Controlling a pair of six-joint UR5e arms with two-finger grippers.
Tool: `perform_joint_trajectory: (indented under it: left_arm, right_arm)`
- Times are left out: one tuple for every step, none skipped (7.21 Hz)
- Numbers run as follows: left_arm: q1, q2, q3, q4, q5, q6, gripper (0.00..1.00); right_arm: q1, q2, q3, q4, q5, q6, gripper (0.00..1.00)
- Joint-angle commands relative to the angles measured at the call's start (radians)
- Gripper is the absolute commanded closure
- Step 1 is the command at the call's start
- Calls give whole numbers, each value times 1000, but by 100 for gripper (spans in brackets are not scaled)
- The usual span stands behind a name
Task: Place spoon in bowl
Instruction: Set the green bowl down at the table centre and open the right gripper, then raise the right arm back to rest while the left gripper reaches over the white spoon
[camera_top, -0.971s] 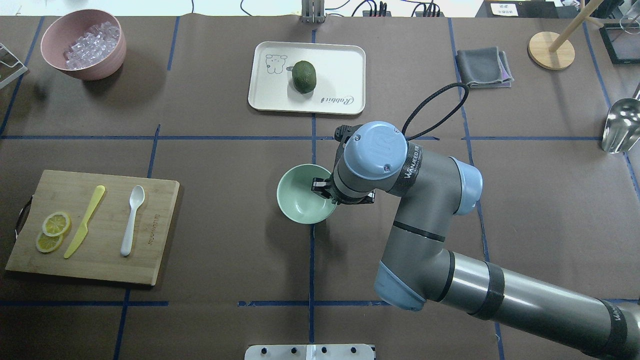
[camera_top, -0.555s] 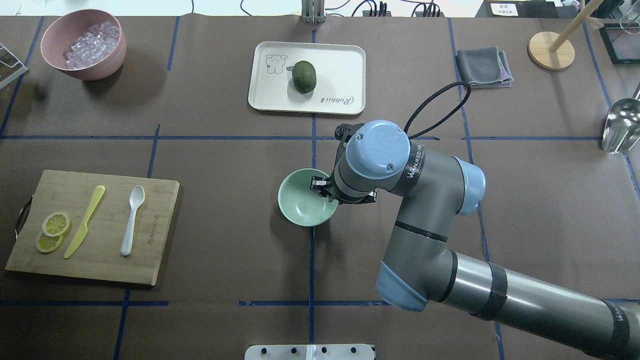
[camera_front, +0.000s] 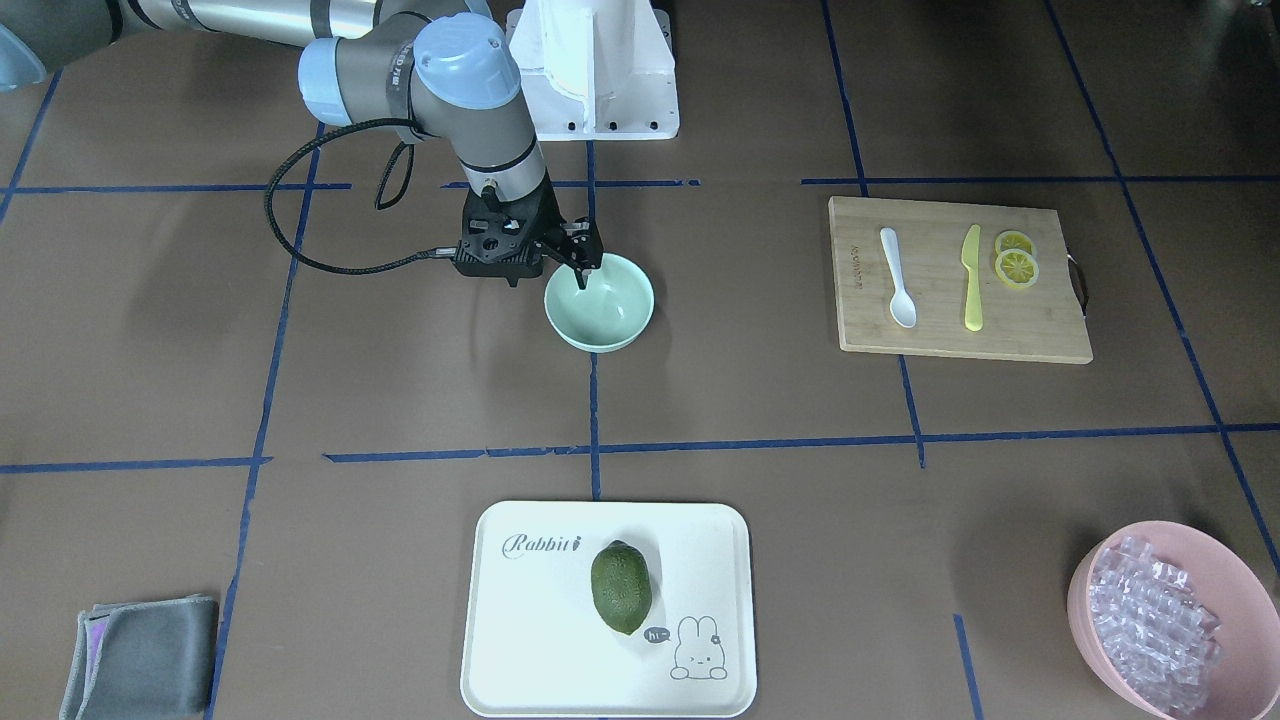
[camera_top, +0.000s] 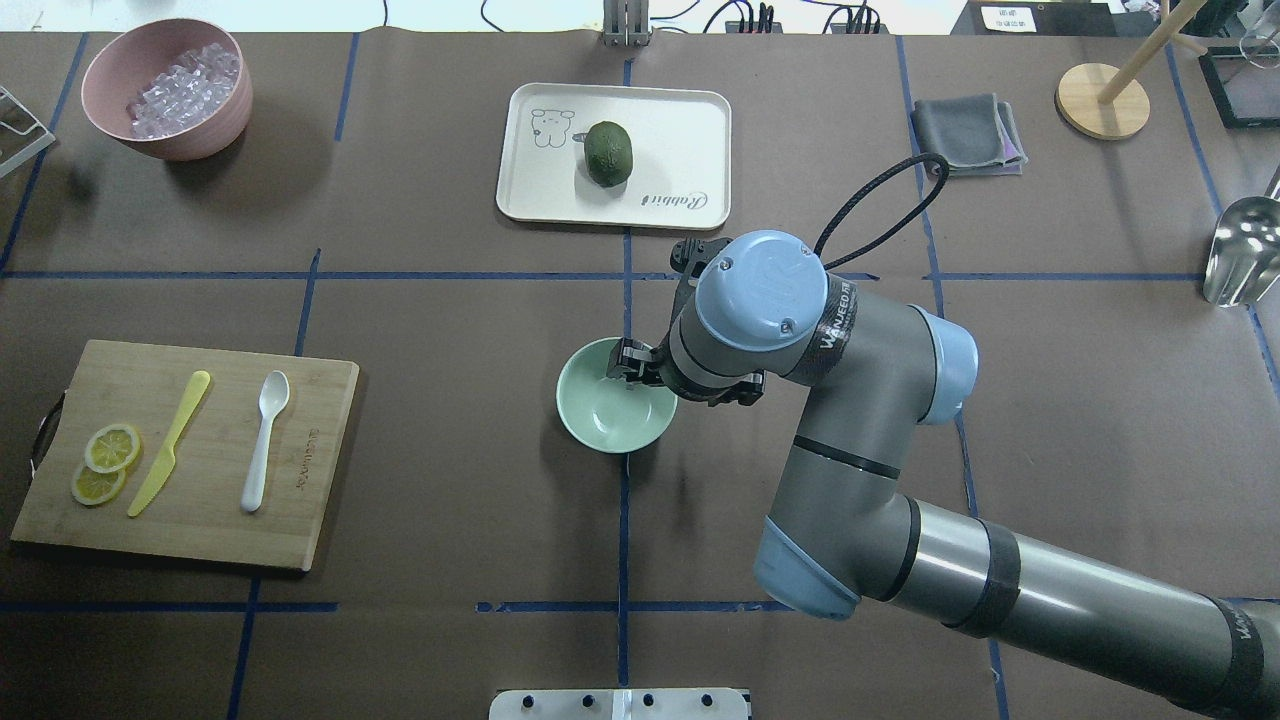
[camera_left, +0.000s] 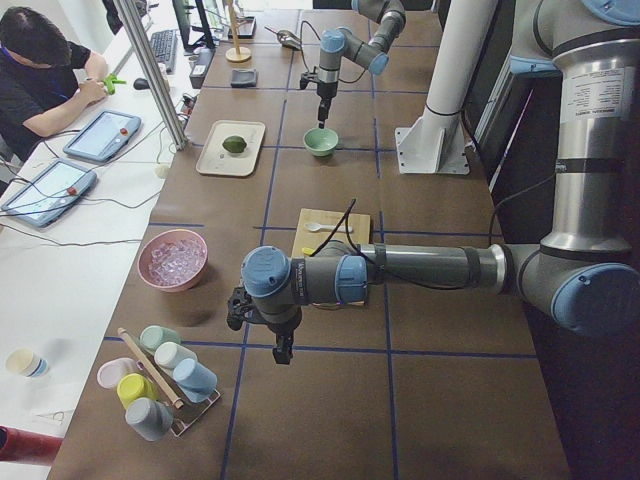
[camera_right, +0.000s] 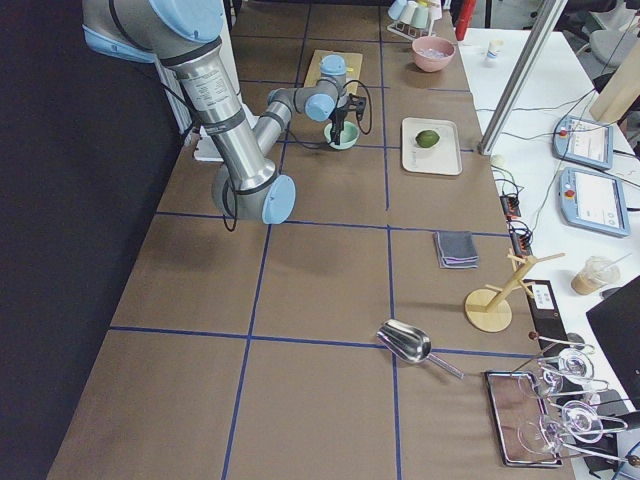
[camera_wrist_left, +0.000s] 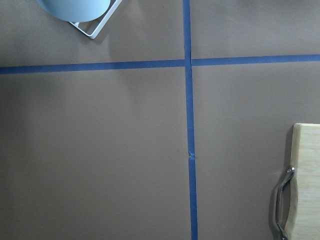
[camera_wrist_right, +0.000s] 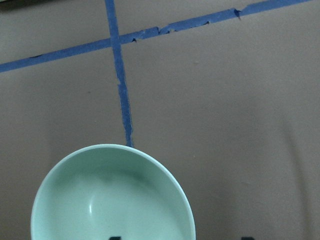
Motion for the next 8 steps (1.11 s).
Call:
perform_joint_trajectory:
  left_arm:
    - [2, -4, -9, -56, 4, -3, 0]
    - [12, -2, -14, -149, 6, -8, 0]
    - [28, 1, -55, -200, 3, -69, 0]
    - [94, 19, -181, -190, 3, -201, 0]
    - [193, 44, -301, -190, 3, -374, 0]
    - [325, 42, -398, -197, 12, -616, 0]
    - [445, 32, -461, -200, 20, -785, 0]
    - [558, 0, -495, -202, 115, -918, 0]
  right_arm:
    - [17, 2, 14, -1, 8, 0, 0]
    - [35, -1, 29, -3, 29, 0, 0]
    - [81, -23, 97, -76, 70, -5, 0]
    - [151, -31, 154, -146, 136, -24, 0]
    - [225, -63, 174, -148, 210, -69, 0]
    - [291, -110, 200, -148, 244, -191, 0]
    - [364, -161, 205, -148, 279, -316, 0]
    - [446, -228, 204, -147, 334, -454, 0]
